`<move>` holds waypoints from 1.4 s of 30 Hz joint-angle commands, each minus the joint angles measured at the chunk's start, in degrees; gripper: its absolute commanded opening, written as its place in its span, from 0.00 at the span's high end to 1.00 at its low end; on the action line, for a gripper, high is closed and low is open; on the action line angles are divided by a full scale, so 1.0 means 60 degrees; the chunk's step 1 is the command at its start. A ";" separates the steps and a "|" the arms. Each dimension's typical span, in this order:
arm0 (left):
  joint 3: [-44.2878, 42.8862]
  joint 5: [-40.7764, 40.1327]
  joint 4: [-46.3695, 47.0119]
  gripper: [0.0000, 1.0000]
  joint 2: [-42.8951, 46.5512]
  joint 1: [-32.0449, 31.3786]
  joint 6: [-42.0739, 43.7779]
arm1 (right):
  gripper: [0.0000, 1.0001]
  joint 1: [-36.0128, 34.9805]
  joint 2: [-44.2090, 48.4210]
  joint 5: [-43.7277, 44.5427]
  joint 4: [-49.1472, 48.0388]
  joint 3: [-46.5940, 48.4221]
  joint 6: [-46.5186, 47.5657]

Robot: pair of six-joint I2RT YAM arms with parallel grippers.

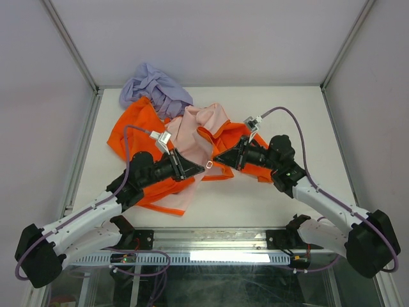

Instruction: Zip up the jacket

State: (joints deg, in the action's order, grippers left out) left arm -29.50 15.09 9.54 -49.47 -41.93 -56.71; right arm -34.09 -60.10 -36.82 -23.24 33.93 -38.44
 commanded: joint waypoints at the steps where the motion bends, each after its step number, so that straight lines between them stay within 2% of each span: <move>1: -0.0285 0.0772 -0.2330 0.85 -0.0174 0.0053 0.1009 | 1.00 0.0400 0.0458 0.0028 -0.0496 0.0197 0.0478; 4: -0.0515 0.0267 -0.3499 0.72 -0.0048 0.0052 0.1324 | 1.00 0.0457 0.0375 -0.0234 -0.0479 0.0283 0.0626; 8: -0.0893 -0.0403 -0.4140 0.51 0.0491 0.0050 0.1817 | 1.00 0.0524 0.0323 -0.0513 -0.0430 0.0410 0.0924; 13: -0.1822 -0.0728 -0.3951 0.40 0.0105 -0.0048 0.2501 | 1.00 0.0523 0.0157 -0.0280 0.0049 0.0662 0.1056; 16: -0.2502 -0.1680 -0.3855 0.38 -0.0320 -0.0423 0.3450 | 1.00 0.0523 -0.0049 0.0039 0.0595 0.0943 0.0891; 20: -0.3163 -0.3853 -0.3654 0.36 -0.0544 -0.1312 0.5408 | 1.00 0.0521 -0.0424 0.0762 0.2129 0.1689 0.0643; 22: -0.3185 -0.4469 -0.3231 0.36 -0.0656 -0.1668 0.6456 | 1.00 0.0525 -0.0623 0.0945 0.2854 0.2119 0.0563; 30: -0.1840 -0.5434 -0.0274 0.39 -0.0715 -0.2804 1.0770 | 1.00 0.0506 -0.0831 0.1226 0.4075 0.2809 0.0057; 34: -0.0762 -0.5220 0.1849 0.40 -0.0742 -0.3229 1.3191 | 1.00 0.0468 -0.0847 0.1186 0.4000 0.2886 -0.0151; 42: -0.0774 -0.5222 0.3485 0.40 -0.2151 -0.3280 1.5188 | 1.00 0.0376 -0.0921 0.1261 0.3987 0.3032 -0.0186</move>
State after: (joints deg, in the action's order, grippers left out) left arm -32.99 -15.14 19.03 -60.01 -61.19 24.36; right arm -31.38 -65.56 -29.74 2.68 48.69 -38.70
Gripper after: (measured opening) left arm 0.608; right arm 0.017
